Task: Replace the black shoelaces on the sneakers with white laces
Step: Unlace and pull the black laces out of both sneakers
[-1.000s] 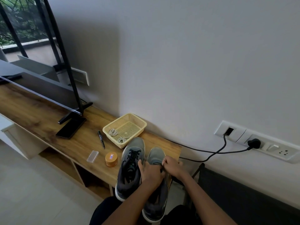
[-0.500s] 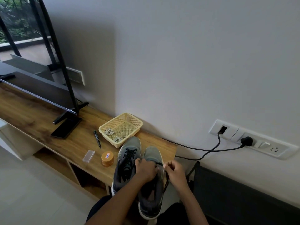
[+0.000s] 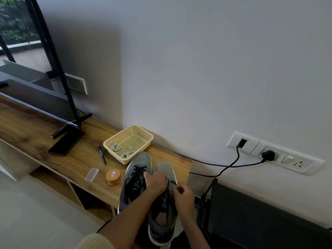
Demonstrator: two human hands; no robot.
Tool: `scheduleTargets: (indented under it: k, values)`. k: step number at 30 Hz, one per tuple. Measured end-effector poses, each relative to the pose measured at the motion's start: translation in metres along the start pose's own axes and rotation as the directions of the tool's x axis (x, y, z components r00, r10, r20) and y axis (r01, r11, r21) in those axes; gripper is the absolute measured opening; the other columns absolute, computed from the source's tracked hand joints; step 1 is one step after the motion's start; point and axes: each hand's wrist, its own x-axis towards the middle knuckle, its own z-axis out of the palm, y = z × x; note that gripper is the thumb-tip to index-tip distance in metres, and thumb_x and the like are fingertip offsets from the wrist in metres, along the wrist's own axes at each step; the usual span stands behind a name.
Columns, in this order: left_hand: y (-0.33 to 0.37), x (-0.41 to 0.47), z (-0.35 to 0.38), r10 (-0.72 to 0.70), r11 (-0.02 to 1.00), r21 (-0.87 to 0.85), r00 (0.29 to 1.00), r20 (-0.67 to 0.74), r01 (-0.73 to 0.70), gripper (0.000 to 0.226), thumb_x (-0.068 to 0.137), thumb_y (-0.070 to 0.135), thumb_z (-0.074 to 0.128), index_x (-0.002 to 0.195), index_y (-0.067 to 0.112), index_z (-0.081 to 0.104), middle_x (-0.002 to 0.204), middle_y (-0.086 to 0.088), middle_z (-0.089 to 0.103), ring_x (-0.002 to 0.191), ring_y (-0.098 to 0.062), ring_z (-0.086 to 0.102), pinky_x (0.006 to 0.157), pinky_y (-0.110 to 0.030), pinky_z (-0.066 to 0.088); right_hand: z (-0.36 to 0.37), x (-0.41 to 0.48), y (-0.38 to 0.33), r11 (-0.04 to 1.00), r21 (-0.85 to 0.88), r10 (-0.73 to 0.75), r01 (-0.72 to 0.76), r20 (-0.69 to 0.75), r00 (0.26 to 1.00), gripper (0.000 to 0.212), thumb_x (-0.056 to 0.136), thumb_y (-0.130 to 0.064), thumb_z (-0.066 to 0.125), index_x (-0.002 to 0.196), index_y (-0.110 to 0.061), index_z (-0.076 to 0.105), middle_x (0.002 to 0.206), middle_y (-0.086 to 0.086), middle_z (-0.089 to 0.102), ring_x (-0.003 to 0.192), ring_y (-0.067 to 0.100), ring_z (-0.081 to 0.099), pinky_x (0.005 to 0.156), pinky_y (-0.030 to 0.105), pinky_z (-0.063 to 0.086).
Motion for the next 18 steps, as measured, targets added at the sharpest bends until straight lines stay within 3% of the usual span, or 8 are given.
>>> scheduleTargets:
  k: [3,6,8,13,18]
  values:
    - [-0.004,0.003,0.003,0.009,1.0,0.01,1.0,-0.02,-0.009,0.028,0.094,0.02,0.043,0.066,0.022,0.046,0.081,0.002,0.063,0.091,-0.021,0.06,0.09,-0.037,0.026,0.01,0.015,0.003,0.993,-0.086,0.082,-0.077,0.054,0.995,0.015,0.081,-0.022,0.062,0.072,-0.017,0.052,0.077,0.004,0.057,0.071,0.019,0.054,0.058,0.03,0.041]
    - [-0.007,0.006,0.003,0.029,0.999,0.025,0.998,-0.052,-0.028,0.02,0.095,0.023,0.043,0.082,0.022,0.058,0.095,0.001,0.068,0.093,-0.02,0.06,0.089,-0.035,0.026,0.022,0.02,0.004,0.966,-0.253,0.077,-0.059,0.063,0.995,0.03,0.074,-0.038,0.064,0.06,-0.025,0.04,0.074,0.0,0.051,0.066,0.014,0.048,0.048,0.025,0.031]
    - [-0.01,0.006,0.002,0.026,1.0,0.009,0.997,-0.068,-0.026,0.025,0.097,0.021,0.04,0.092,0.02,0.065,0.099,0.001,0.068,0.095,-0.019,0.059,0.09,-0.034,0.028,0.023,0.018,-0.001,0.944,-0.314,0.102,-0.099,-0.006,0.995,0.031,0.078,-0.035,0.064,0.057,-0.024,0.044,0.069,-0.002,0.055,0.064,0.014,0.052,0.045,0.022,0.029]
    - [-0.032,0.004,-0.006,0.021,0.999,0.042,0.992,-0.124,-0.015,0.024,0.098,0.021,0.04,0.102,0.019,0.064,0.105,-0.001,0.065,0.103,-0.02,0.056,0.091,-0.035,0.032,0.025,0.016,-0.001,0.917,-0.359,0.128,-0.172,-0.142,0.981,0.022,0.087,-0.026,0.052,0.075,-0.011,0.063,0.078,0.002,0.065,0.072,0.019,0.061,0.058,0.024,0.038]
    - [-0.057,-0.008,-0.025,-0.13,0.988,0.046,0.947,-0.294,0.15,0.024,0.096,0.017,0.04,0.092,0.027,0.062,0.097,0.005,0.065,0.097,-0.016,0.056,0.085,-0.031,0.03,0.03,0.016,0.003,0.91,-0.382,0.1,-0.158,-0.167,0.981,0.021,0.088,-0.023,0.049,0.07,-0.013,0.052,0.08,0.006,0.064,0.068,0.02,0.059,0.056,0.025,0.037]
